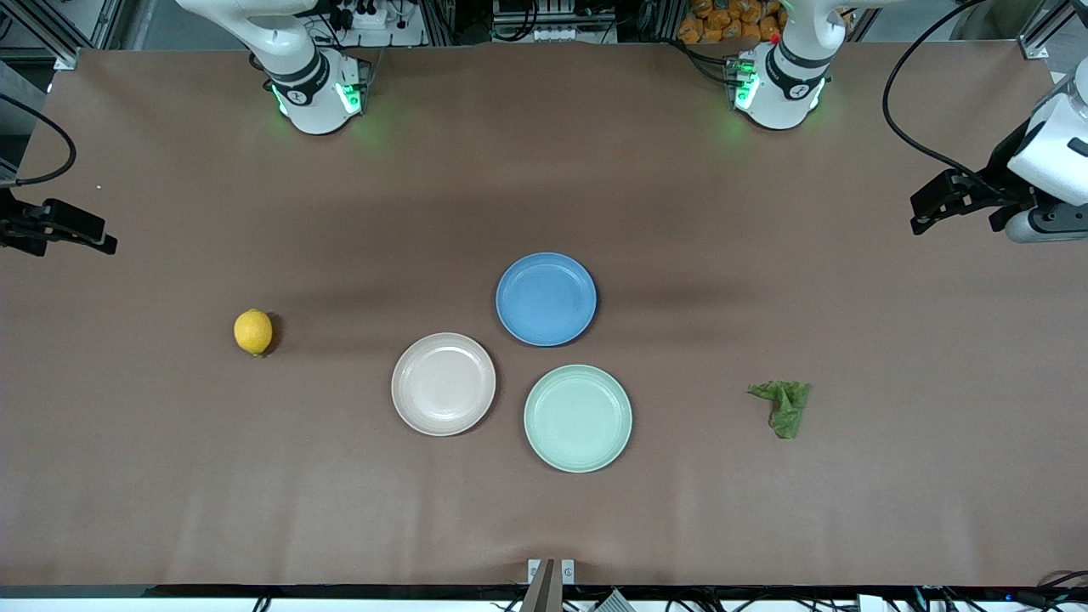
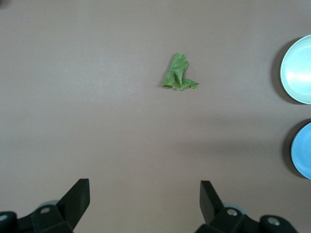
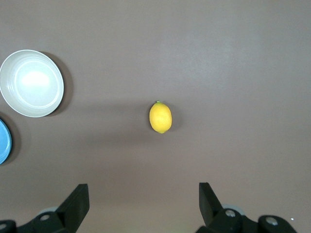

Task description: Place lemon and lettuce in plates

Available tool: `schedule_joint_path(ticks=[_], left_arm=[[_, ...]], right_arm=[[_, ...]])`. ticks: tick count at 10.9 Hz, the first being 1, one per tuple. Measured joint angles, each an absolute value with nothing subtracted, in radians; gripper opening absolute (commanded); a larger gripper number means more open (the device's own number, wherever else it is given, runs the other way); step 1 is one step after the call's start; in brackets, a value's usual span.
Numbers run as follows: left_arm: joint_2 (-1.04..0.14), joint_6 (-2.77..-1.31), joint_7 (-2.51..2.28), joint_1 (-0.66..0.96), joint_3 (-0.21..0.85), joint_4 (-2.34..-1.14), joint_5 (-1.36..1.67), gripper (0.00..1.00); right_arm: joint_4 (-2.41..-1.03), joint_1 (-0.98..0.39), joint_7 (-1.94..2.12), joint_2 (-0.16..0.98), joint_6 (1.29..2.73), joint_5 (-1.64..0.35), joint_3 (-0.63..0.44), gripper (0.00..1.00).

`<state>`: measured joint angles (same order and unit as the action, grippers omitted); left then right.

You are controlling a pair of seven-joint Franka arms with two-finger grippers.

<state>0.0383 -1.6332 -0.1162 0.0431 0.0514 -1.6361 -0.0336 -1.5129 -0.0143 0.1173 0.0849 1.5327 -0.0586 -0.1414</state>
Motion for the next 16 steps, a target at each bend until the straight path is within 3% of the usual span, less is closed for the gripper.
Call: schedule_joint_path(ticks=[6, 16], left_arm=[[0.017, -1.628, -0.116, 0.043, 0.051, -1.638, -0.034, 1.0], [-0.211, -1.712, -0.116, 0.046, 0.054, -1.641, -0.034, 1.0]], right_arm=[[-1.513, -0.014, 0.117, 0.085, 1.533, -0.059, -0.141, 1.0], [-1.518, -0.012, 0.117, 0.122, 1.544, -0.059, -0.142, 1.0]])
